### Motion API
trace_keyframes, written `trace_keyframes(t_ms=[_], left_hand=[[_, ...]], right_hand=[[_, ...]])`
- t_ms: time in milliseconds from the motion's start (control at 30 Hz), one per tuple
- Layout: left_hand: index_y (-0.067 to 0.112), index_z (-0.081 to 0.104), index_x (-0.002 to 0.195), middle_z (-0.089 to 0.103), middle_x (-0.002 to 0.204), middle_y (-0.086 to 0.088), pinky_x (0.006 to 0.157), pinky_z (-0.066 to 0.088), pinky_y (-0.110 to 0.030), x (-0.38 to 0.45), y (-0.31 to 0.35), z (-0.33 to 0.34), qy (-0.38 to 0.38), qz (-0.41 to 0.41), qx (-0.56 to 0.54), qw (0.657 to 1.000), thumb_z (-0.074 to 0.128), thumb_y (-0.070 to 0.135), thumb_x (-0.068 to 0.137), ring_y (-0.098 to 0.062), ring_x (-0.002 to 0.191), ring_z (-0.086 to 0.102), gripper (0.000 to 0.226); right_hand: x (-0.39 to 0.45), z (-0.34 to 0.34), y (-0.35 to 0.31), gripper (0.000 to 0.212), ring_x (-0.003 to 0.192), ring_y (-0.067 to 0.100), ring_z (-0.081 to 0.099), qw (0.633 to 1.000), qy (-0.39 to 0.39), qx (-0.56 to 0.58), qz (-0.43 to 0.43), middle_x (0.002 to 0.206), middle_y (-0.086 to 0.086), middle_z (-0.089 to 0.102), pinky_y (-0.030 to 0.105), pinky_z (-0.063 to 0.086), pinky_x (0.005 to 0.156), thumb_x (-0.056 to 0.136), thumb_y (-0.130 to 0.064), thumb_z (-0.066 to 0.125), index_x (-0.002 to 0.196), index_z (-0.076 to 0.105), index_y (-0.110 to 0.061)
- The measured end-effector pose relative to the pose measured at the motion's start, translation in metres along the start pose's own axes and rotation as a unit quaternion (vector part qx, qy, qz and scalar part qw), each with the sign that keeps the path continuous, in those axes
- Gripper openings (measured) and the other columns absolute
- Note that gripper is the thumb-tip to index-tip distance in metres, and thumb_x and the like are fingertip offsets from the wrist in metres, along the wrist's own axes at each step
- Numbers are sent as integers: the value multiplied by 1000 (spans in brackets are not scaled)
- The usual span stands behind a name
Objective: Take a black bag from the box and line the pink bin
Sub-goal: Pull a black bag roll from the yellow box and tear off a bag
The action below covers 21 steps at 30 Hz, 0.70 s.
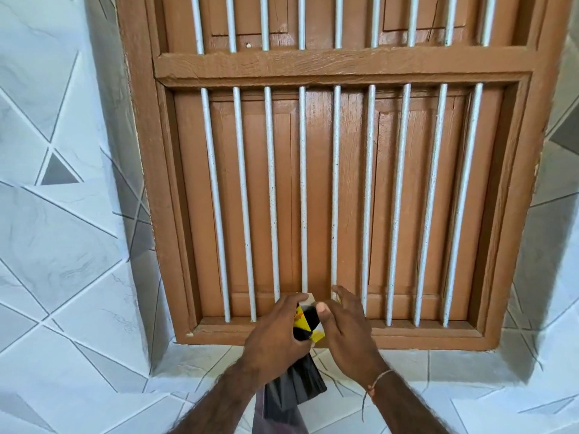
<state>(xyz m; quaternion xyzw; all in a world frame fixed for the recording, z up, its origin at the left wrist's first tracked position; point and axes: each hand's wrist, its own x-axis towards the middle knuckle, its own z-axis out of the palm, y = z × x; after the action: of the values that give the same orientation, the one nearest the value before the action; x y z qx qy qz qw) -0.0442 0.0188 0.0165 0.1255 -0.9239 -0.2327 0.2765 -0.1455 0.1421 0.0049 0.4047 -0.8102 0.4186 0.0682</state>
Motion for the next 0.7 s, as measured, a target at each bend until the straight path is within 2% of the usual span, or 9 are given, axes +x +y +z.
trace_keyframes(t_ms=[67, 133, 200, 300, 400, 467, 567, 633, 700], left_hand=[[42, 33, 135, 44, 136, 19, 91, 47, -20, -1, -3, -4, 10, -9, -25, 1000, 77, 33, 72, 0, 112, 47, 78], [49, 32, 132, 46, 134, 19, 94, 49, -23, -1, -5, -6, 14, -14, -47, 999, 80, 31, 69, -2, 113, 49, 81], [55, 30, 130, 46, 132, 23, 95, 49, -22, -3, -5, -8, 13, -13, -59, 998, 81, 29, 68, -2, 115, 50, 84], [55, 24, 135, 44, 126, 30, 92, 46, -16, -5, -1, -9, 8, -5, -66, 998, 81, 30, 67, 1, 113, 49, 92], [48, 35, 131, 48, 122, 26, 85, 44, -10, -7, 1, -8, 6, -1, -73, 997, 79, 31, 69, 4, 104, 50, 78], [46, 44, 120, 49, 112, 26, 75, 40, -3, -7, 0, -8, 5, 8, -63, 998, 78, 30, 69, 6, 97, 50, 63], [44, 50, 112, 48, 109, 24, 77, 43, -7, -6, -3, -11, 17, 8, -59, 998, 79, 31, 69, 5, 96, 51, 53], [45, 48, 117, 49, 113, 20, 83, 50, -18, -5, -2, -13, 18, 7, -45, 999, 77, 34, 70, 2, 99, 53, 56], [46, 45, 116, 50, 111, 19, 83, 54, -27, -5, 1, -13, 27, -2, -43, 999, 78, 34, 69, -2, 98, 55, 59]], right_hand=[[-2, -4, -5, 36, 142, 4, 17, 995, 2, 101, 3, 154, -15, 23, 32, 23, 112, 97, -51, 33, 126, 54, -44], [0, -9, -7, 39, 136, 11, 37, 976, 58, 210, 19, 150, -7, 36, 31, 38, 107, 95, -28, 57, 129, 46, -44], [2, -9, -6, 55, 116, 14, 56, 958, 82, 272, 52, 129, -3, 55, 37, 54, 93, 86, -16, 70, 128, 44, -40], [3, -3, -6, 54, 96, 18, 65, 955, 100, 273, 64, 100, 1, 66, 37, 59, 80, 78, -8, 77, 115, 52, -38], [2, 3, -10, 37, 82, 15, 68, 966, 139, 211, 48, 86, -3, 69, 20, 56, 69, 75, -7, 79, 92, 59, -33], [-1, 3, -15, 27, 78, 8, 66, 975, 148, 162, 24, 83, -8, 69, 10, 50, 63, 77, -8, 76, 91, 63, -27], [-5, 6, -17, 21, 84, 5, 66, 984, 111, 136, -23, 92, -10, 69, 18, 55, 71, 83, -21, 71, 103, 66, -26], [-9, 8, -20, 19, 89, 5, 66, 986, 93, 137, -27, 95, -11, 69, 21, 57, 73, 88, -35, 64, 105, 67, -27], [-8, 11, -20, 18, 89, 5, 65, 983, 110, 145, -23, 94, -10, 69, 22, 57, 73, 91, -36, 59, 102, 68, -25]])
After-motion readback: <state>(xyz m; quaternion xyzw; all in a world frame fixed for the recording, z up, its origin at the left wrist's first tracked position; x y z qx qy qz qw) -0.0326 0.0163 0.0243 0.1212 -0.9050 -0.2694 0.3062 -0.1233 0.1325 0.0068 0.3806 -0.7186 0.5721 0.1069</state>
